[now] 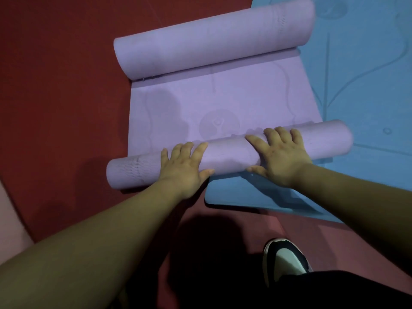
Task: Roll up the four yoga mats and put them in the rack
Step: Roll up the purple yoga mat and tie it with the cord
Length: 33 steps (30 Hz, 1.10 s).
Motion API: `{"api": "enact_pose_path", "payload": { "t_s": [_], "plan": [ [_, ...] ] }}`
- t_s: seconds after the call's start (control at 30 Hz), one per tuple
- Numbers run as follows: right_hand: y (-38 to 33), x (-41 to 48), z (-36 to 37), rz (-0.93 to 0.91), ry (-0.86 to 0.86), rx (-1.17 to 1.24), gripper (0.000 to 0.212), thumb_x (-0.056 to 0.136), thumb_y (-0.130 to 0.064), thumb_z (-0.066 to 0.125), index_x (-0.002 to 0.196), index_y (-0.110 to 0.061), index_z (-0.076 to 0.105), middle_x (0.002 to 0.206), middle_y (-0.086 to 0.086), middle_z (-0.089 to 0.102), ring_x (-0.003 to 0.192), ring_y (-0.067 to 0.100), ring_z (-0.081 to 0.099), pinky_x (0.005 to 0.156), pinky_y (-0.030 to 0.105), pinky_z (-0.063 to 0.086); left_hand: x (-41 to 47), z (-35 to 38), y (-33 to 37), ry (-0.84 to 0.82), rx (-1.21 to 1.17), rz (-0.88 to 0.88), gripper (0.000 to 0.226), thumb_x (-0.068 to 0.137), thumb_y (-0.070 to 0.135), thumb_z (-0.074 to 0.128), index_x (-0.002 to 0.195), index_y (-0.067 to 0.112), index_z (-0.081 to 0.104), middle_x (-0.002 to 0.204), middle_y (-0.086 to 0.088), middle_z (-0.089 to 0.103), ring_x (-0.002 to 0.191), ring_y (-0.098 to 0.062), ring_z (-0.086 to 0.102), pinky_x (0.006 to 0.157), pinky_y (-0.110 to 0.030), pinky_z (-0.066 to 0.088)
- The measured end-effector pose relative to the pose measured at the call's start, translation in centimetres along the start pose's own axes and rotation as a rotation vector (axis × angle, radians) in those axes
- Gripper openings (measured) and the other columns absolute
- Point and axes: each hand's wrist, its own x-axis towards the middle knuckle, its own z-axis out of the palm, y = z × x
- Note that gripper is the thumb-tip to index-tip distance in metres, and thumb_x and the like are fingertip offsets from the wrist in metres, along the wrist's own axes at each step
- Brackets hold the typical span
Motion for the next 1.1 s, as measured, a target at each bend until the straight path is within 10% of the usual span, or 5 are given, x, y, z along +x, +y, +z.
{"api": "enact_pose_path", "payload": {
  "t_s": [0.77, 1.1],
  "plan": [
    [0.8, 2.5, -2.2, -0.012, -0.058, -0.016, 0.104, 0.066, -0.088, -0.002, 0.157, -0.04, 0.013, 0.148, 0.01, 0.038, 0.134, 0.035, 0.036, 0.115, 0.057, 0.022, 1.2, 0.2, -0.7, 0.098, 0.054, 0.026, 0.091, 0.089, 0.078, 0.042, 0.159, 0.038, 0.0, 0.166, -0.006, 0.014, 0.151, -0.034, 0.012, 0.12, -0.065, 0.004],
    [1.1, 3.5, -2.2, -0.045, -0.036, -0.013, 0.1, 0.071, -0.092, 0.04, 0.155, -0.041, 0.02, 0.139, 0.008, 0.048, 0.127, 0.034, 0.044, 0.11, 0.055, 0.028, 3.1, -0.5, -1.4, 0.06, 0.077, 0.047, 0.093, 0.084, 0.082, 0.043, 0.158, 0.04, 0.007, 0.157, -0.006, 0.03, 0.142, -0.033, 0.028, 0.118, -0.062, 0.015]
  ]
}}
